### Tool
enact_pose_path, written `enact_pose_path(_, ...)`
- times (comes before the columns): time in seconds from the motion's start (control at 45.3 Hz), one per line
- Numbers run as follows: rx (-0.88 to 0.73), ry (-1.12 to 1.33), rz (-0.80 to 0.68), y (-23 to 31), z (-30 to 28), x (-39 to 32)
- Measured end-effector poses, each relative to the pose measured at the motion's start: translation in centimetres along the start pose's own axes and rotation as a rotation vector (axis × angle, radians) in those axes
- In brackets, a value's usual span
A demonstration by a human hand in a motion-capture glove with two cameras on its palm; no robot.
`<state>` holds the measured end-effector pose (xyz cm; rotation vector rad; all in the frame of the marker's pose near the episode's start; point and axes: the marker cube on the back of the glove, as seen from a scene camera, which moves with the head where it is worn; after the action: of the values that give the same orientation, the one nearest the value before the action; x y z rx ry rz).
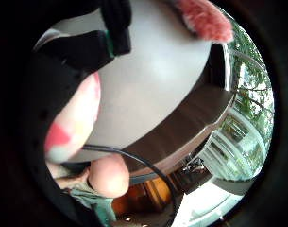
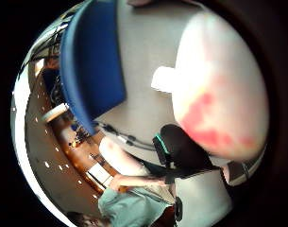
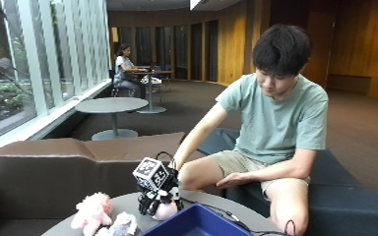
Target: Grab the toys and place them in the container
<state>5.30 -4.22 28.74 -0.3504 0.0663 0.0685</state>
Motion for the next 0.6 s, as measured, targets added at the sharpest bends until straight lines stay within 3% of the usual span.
enact_pose_path(0.221, 0.131, 0.006, 0.062, -0.9, 1.6, 0.2)
enact_pose_path(0.441, 0.437, -0.094, 0.103, -1.6, 1.6, 0.2)
enact_pose_path(0.596, 0.373, -0.132, 0.117, -1.8, -0.5, 0.8)
